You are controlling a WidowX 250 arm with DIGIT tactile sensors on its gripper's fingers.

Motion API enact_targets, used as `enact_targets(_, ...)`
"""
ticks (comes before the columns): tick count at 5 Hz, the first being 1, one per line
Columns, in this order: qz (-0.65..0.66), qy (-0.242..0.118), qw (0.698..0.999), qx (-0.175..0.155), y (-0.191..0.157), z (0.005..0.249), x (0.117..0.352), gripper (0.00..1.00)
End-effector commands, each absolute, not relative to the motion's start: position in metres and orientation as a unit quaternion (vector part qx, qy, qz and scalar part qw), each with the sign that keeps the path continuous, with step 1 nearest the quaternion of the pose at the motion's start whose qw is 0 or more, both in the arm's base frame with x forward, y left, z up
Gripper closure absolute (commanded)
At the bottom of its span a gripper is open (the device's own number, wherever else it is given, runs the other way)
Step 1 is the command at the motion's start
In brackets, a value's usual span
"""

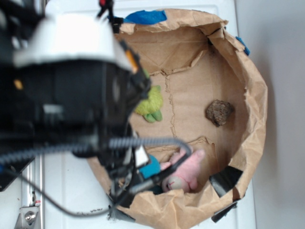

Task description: Grab the pink bunny.

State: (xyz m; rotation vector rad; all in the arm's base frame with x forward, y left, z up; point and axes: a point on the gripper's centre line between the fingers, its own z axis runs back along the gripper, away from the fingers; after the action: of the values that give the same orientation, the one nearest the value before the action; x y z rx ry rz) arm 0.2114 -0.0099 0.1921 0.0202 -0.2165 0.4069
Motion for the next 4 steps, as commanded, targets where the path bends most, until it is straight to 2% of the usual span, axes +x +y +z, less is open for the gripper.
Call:
enact_targets(1, 0.226, -0.139, 0.964, -0.009, 0.000, 0.144, 0.281, 0.00)
enact_targets(2, 0.228, -0.127, 0.965, -0.024, 0.014, 0.125, 0.289, 0.00)
enact_targets(3, 0.256, -0.142, 0.955, -0.050, 0.011, 0.121, 0.282, 0.00)
enact_targets(4, 0.238, -0.151, 0.956, -0.079, -0.004, 0.121, 0.262, 0.00)
